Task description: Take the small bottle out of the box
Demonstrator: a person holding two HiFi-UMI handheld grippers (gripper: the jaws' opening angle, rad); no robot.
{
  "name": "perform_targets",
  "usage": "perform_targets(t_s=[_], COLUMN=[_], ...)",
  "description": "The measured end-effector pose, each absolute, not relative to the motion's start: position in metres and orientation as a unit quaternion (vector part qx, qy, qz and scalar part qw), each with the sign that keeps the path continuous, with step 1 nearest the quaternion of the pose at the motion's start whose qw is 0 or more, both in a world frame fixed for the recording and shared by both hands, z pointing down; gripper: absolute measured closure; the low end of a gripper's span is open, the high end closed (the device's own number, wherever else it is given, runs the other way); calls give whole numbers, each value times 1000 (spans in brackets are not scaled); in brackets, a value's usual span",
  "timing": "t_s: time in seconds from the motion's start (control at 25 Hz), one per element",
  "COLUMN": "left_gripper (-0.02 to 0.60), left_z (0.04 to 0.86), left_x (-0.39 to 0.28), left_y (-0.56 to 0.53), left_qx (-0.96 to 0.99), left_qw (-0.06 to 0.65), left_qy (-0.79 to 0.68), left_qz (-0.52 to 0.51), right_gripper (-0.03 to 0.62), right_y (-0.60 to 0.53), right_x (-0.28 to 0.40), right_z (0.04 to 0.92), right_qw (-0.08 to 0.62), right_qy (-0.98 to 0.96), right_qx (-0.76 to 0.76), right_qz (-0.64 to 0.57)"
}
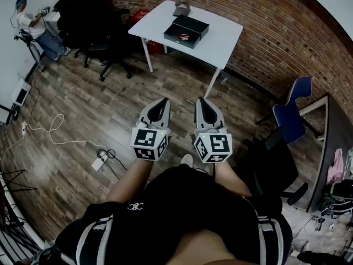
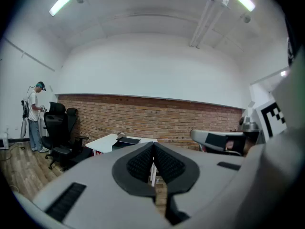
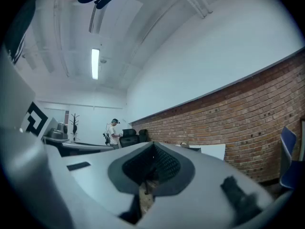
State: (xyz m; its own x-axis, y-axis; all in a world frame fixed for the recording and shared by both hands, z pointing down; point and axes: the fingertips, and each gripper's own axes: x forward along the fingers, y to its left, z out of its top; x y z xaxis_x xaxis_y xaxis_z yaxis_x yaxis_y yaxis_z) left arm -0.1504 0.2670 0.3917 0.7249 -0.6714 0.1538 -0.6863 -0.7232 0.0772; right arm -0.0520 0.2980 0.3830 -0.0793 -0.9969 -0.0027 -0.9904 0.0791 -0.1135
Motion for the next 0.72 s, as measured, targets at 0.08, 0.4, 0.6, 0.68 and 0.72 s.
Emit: perform_targets(t_s=[0.08, 0.4, 0.6, 0.68, 0.72], left_gripper=[568, 568, 568, 568, 568], left_z=[391, 393, 388, 387, 387], left_x=[-150, -151, -148, -143, -139], left_y=[260, 237, 216, 209, 205], left_qx=[927, 926, 925, 925, 925], left_qw=[64, 63, 62, 62, 62], left_qy=[-366, -367, -370, -371, -370], left_qz=[56, 57, 55, 54, 54], right_gripper=[565, 565, 563, 563, 563], right_y=[292, 270, 251, 244, 242], right_x=[-53, -56, -50, -46, -44], right_z=[384, 385, 382, 380, 379], right_qw=[36, 44, 48, 47, 48], right_qy=[733, 738, 734, 735, 737], right_qx=[-678, -672, -677, -675, -673], right_qz=[-41, -38, -40, -36, -36])
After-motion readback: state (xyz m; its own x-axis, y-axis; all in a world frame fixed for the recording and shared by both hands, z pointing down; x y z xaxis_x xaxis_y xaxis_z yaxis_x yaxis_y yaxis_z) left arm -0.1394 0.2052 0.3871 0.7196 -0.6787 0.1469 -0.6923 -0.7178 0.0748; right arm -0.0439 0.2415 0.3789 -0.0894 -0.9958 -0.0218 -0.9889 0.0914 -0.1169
